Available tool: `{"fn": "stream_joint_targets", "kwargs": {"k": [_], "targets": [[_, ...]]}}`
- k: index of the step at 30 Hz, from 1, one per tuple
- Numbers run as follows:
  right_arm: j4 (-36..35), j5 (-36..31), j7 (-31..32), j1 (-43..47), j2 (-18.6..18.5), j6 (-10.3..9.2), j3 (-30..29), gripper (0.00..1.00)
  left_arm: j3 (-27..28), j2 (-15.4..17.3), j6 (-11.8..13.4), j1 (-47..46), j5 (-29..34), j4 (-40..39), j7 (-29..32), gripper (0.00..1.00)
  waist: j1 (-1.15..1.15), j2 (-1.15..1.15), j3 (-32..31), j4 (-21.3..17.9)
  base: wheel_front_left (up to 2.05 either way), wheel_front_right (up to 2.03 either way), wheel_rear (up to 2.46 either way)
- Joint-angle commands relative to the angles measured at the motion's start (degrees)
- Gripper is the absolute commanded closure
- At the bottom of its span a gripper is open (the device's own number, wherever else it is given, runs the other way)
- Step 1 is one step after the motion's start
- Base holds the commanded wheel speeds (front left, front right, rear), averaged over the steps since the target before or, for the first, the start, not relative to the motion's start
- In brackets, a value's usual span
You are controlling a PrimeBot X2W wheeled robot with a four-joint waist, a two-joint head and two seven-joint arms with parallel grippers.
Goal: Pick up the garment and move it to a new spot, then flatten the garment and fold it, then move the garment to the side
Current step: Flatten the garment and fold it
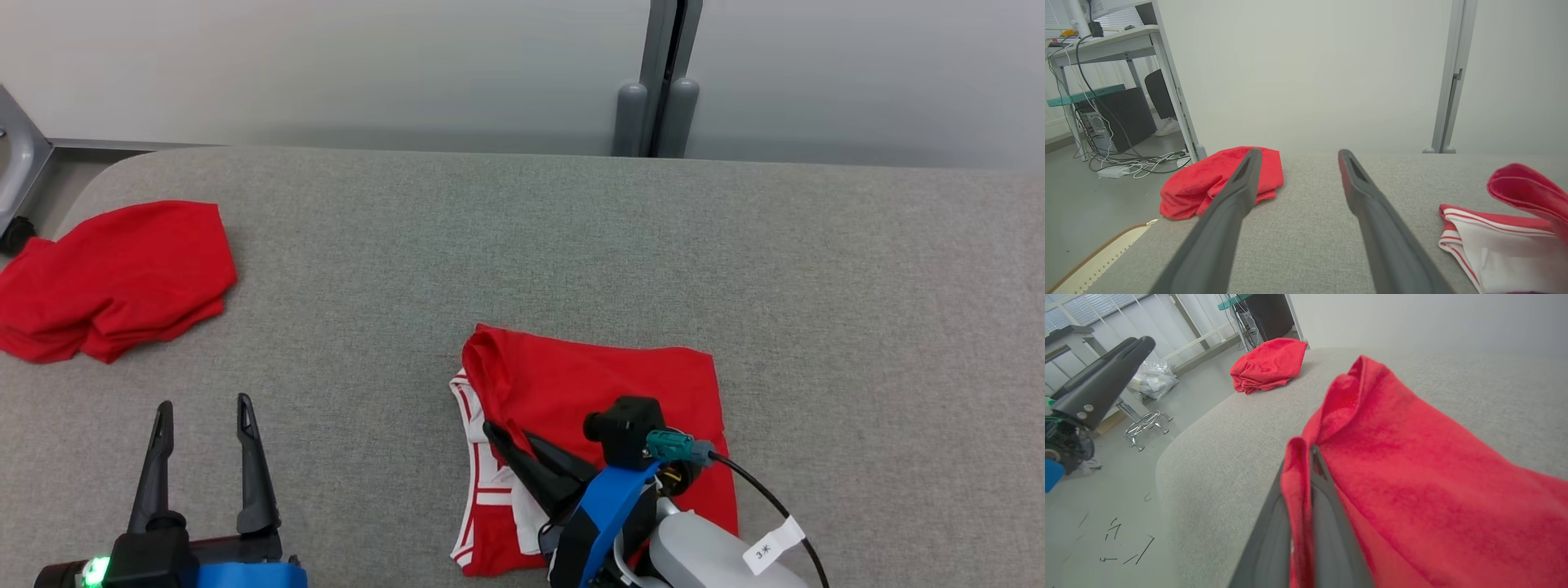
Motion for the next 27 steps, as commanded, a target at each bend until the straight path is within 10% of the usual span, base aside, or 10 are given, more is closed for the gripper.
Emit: {"fn": "stream_joint_targets", "kwargs": {"k": [1, 2, 13, 27], "targets": [[1.0, 1.5, -1.0, -1.6, -0.1, 0.01, 1.6, 0.51, -0.1, 0.0, 0.2, -0.7, -0.3, 0.4, -0.2, 0.00, -0.01, -0.01, 0.0, 0.0, 0.00, 0.00, 0.00], [1.6, 2.1, -1.4, -2.1, -0.1, 0.01, 2.4, 0.00, 0.0, 0.0, 0.3, -0.7, -0.4, 0.5, -0.2, 0.00, -0.01, -0.01, -0.1, -0.1, 0.00, 0.00, 0.00], [7.0, -1.8, -6.2, -6.0, -1.7, 0.01, -8.5, 0.00, 0.8, 0.4, 0.9, 0.4, -0.6, 1.4, -0.3, 0.00, -0.01, -0.01, -1.8, -3.4, 0.00, 0.00, 0.00], [-11.0, -15.4, -6.3, 13.5, -7.7, 0.01, -37.2, 0.00, 1.3, 1.6, 1.2, 1.6, -1.1, 2.8, -0.2, 0.00, -0.01, -0.01, -4.6, -6.5, 0.00, 0.00, 0.00]]}}
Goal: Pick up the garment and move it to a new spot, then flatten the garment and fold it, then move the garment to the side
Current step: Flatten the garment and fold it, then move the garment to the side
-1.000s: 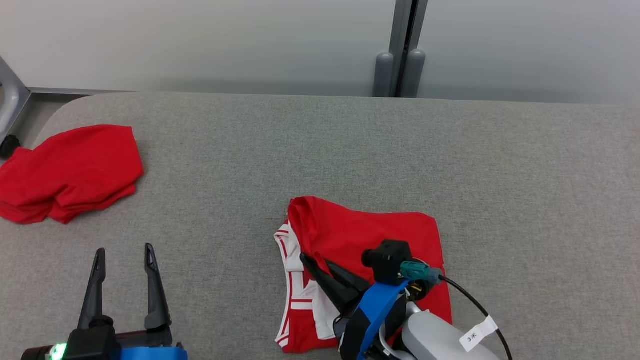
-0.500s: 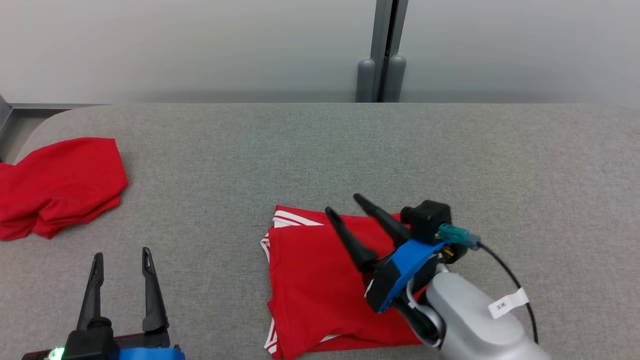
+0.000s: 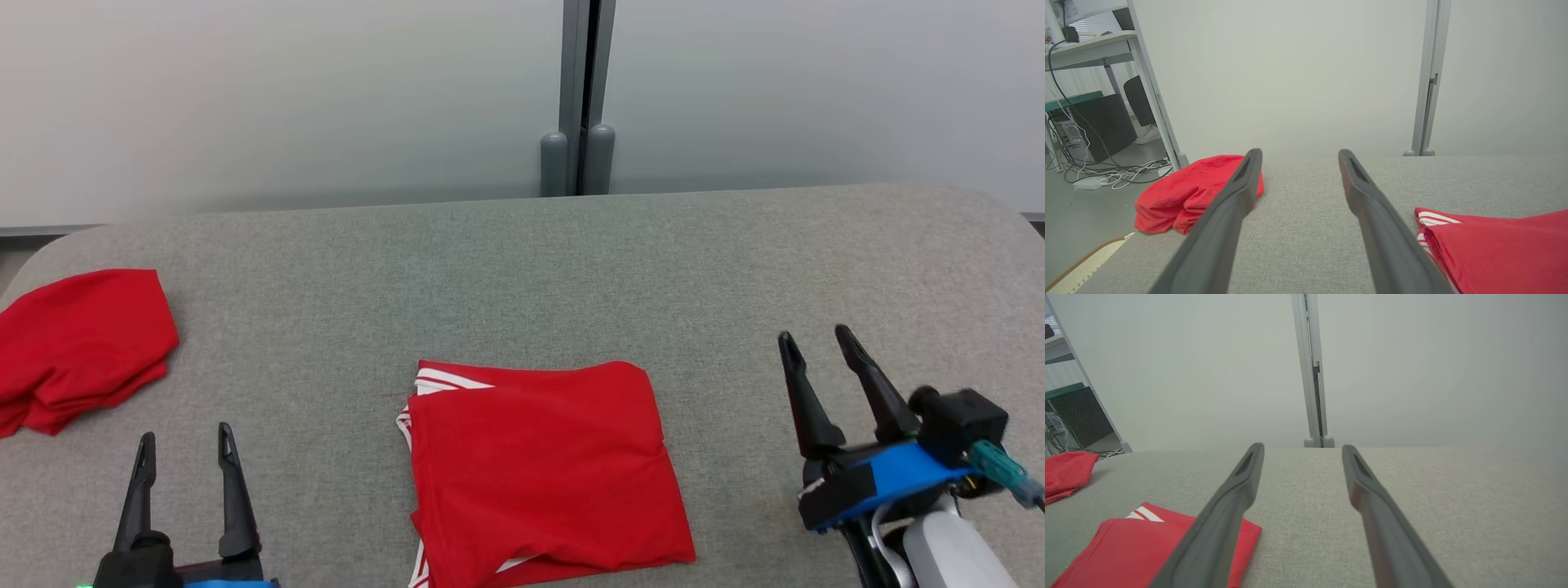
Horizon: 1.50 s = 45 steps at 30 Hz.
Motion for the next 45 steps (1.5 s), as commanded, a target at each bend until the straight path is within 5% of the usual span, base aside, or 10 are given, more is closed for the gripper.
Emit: {"fn": "stream_joint_targets", "kwargs": {"k": [1, 16, 45], "targets": [[-1.3, -1.0, -0.3, 2.2, 0.3, 0.01, -1.4, 0.00, 0.3, 0.5, 0.4, 0.6, -0.3, 0.1, -0.2, 0.00, 0.00, 0.00, -0.5, -0.4, 0.00, 0.00, 0.00], [-11.3, -8.4, 2.5, 16.7, 5.6, 0.01, -8.6, 0.00, 0.1, 1.5, 0.5, 2.6, -1.2, -0.9, 2.5, 0.00, 0.00, 0.00, -2.9, -0.8, 0.00, 0.00, 0.00], [-17.7, -12.6, 9.0, 19.5, 7.8, 0.01, -10.1, 0.00, -1.6, 3.6, -0.6, 4.1, -3.8, -7.2, 14.1, 0.00, 0.00, 0.00, -3.3, 0.4, 0.00, 0.00, 0.00]]}}
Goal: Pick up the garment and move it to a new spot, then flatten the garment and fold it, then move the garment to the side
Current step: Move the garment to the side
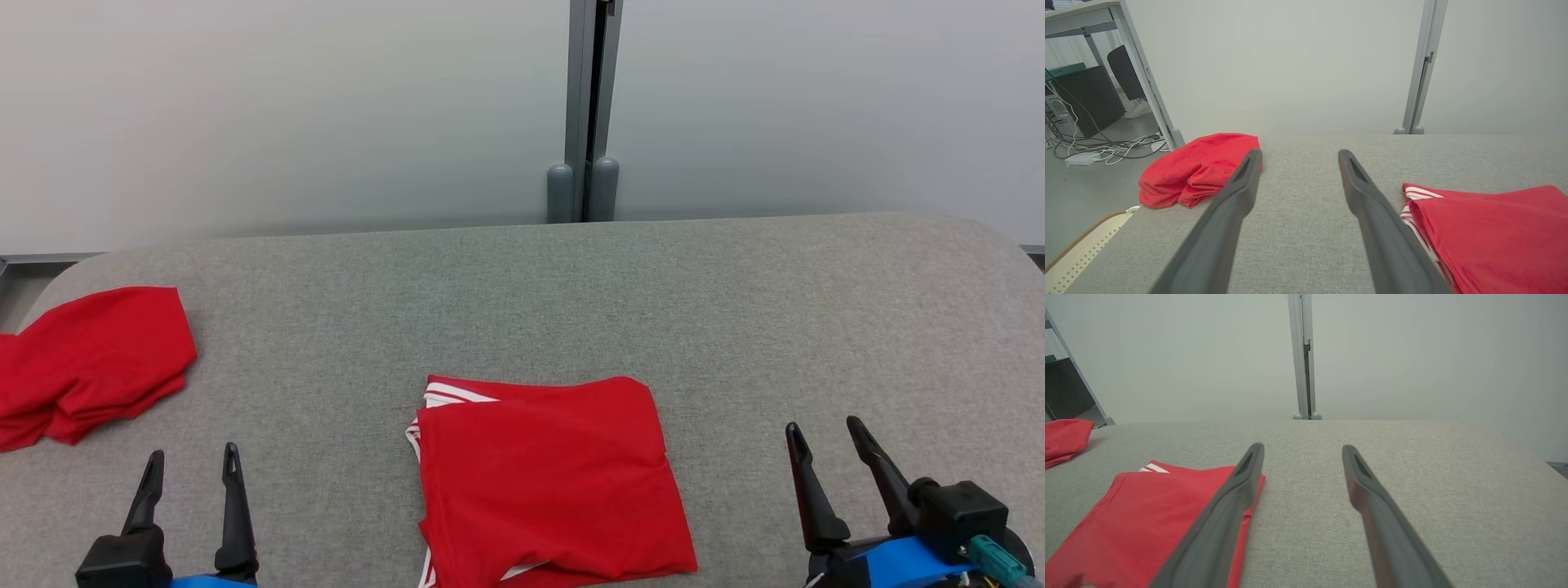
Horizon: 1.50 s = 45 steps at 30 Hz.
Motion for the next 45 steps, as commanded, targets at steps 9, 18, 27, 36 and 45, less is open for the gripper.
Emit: {"fn": "stream_joint_targets", "kwargs": {"k": [9, 18, 27, 36, 45], "targets": [[0.0, -0.1, 0.6, 0.9, 0.1, 0.01, -0.1, 0.00, -0.4, 0.7, 0.6, 0.7, -0.4, -0.1, 0.0, 0.00, 0.00, 0.00, 0.2, -0.1, 0.00, 0.00, 0.00], [3.8, 0.0, 0.9, -5.3, 0.1, 0.02, 5.8, 0.00, -0.6, 0.8, 1.0, -1.0, -0.6, 0.1, -0.9, 0.00, 0.00, 0.00, 1.7, 0.7, 0.00, 0.00, 0.00], [16.7, -0.8, 3.7, -20.1, -1.5, 0.01, 12.5, 0.00, -2.0, -0.1, 1.6, -3.5, -0.2, 1.3, -2.9, 0.00, 0.00, 0.00, 6.2, 2.2, 0.00, 0.00, 0.00], [31.5, 0.6, 5.5, -23.5, -1.7, 0.01, 15.2, 0.00, -2.7, -0.9, 2.0, -5.8, -0.4, 3.2, -4.7, 0.00, 0.00, 0.00, 9.2, 3.2, 0.00, 0.00, 0.00], [40.8, 4.7, 6.0, -24.3, -0.1, 0.10, 21.8, 0.47, -3.5, -1.0, 2.1, -7.6, -0.9, 4.9, -5.6, 0.00, 0.00, 0.00, 9.8, 2.7, 0.00, 0.00, 0.00]]}}
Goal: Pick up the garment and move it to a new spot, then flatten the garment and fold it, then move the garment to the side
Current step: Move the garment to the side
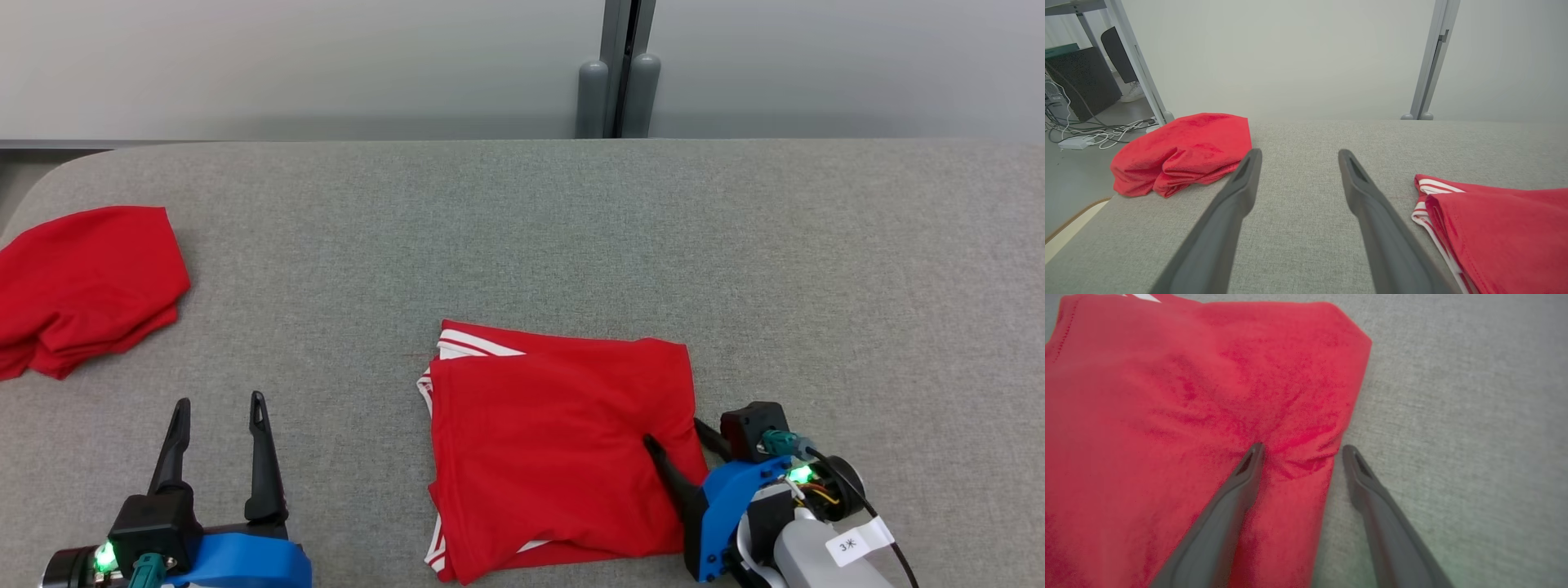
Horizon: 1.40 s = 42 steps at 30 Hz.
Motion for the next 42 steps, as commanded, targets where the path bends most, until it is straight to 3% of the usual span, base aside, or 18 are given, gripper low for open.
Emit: {"fn": "stream_joint_targets", "kwargs": {"k": [1, 2, 10, 17, 25, 30, 34, 42], "targets": [[1.5, 1.2, 0.7, 0.8, 1.1, 0.28, 1.8, 0.89, -0.1, 0.0, 0.0, -1.0, -0.4, 0.2, -0.4, 0.00, 0.00, 0.00, -0.1, 0.0, 0.00, 0.00, 0.00], [1.5, 1.7, 0.2, 0.3, 1.1, 0.28, 2.4, 1.00, -0.2, 0.0, 0.1, -1.1, -0.4, 0.2, -0.5, 0.00, 0.00, 0.00, -0.1, 0.0, 0.00, 0.00, 0.00], [0.4, 1.7, -2.0, -11.6, -4.8, 0.12, 4.8, 1.00, -0.9, 0.6, 0.5, -3.2, 0.8, -0.8, -0.9, 0.00, 0.00, 0.00, 3.5, -0.8, 0.00, 0.00, 0.00], [0.1, 3.7, -0.6, -25.6, -14.0, 0.12, 8.4, 1.00, -2.2, 1.7, 0.5, -8.1, 2.5, -2.8, -0.1, 0.00, 0.00, 0.00, 10.7, -2.3, 0.00, 0.00, 0.00], [1.4, 8.4, -0.7, -37.5, -25.7, 0.11, 11.5, 1.00, -1.4, 4.8, 1.1, -12.7, 5.0, -8.5, 2.8, 0.00, 0.00, 0.00, 20.7, -8.1, 0.00, 0.00, 0.00], [3.8, 11.8, -2.0, -42.4, -30.7, 0.12, 11.8, 1.00, 0.3, 7.9, 1.5, -13.8, 6.8, -13.9, 6.0, 0.00, 0.00, 0.00, 25.4, -12.5, 0.00, 0.00, 0.00], [6.5, 13.7, -3.4, -45.3, -33.1, 0.12, 12.0, 1.00, 1.2, 9.6, 1.7, -13.9, 7.9, -17.8, 8.4, 0.00, 0.00, 0.00, 27.5, -15.2, 0.00, 0.00, 0.00], [11.3, 16.5, -4.4, -51.2, -34.0, 0.12, 14.4, 1.00, 2.9, 11.8, 2.2, -12.7, 9.0, -23.5, 11.8, 0.00, 0.00, 0.00, 30.4, -18.2, 0.00, 0.00, 0.00]]}}
